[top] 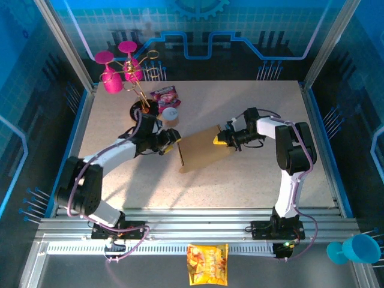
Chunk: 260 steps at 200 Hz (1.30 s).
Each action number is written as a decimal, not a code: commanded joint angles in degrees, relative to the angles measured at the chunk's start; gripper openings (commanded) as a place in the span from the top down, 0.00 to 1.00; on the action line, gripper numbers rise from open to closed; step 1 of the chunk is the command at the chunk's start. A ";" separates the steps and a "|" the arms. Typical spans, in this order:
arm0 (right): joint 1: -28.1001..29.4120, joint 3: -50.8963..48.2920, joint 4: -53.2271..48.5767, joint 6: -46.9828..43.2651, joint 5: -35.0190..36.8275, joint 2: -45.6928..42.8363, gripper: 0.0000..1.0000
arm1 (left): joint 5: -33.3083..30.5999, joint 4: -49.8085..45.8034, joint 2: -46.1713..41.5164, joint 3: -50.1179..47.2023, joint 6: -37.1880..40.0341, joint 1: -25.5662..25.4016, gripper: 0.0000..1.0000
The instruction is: Fold the paper box
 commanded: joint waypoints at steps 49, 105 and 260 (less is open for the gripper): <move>-2.28 -8.23 11.09 32.62 -5.09 -7.45 0.70 | 3.84 7.45 -1.20 -5.73 -21.66 3.84 0.32; -2.90 -15.12 30.83 53.52 -6.52 -10.05 0.68 | 9.33 24.77 5.71 -10.14 -43.34 3.47 0.29; -1.81 -20.84 55.51 72.55 -6.60 -7.71 0.71 | 10.54 49.52 18.19 -9.65 -63.50 -3.57 0.29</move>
